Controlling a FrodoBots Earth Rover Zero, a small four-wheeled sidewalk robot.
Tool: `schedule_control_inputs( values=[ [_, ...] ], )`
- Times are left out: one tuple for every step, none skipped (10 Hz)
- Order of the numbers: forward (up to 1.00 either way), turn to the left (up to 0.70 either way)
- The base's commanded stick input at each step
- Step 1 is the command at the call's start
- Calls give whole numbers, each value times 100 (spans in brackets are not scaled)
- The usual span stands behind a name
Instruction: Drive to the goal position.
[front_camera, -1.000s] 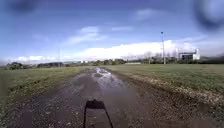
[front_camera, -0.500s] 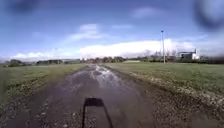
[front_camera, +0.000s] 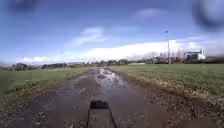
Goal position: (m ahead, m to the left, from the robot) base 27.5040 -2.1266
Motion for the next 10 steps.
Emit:
schedule_control_inputs(
  values=[
    [70,0],
    [70,0],
    [70,0],
    [70,0],
    [70,0],
    [70,11],
    [70,22],
    [70,28],
    [70,33],
    [70,35]
  ],
)
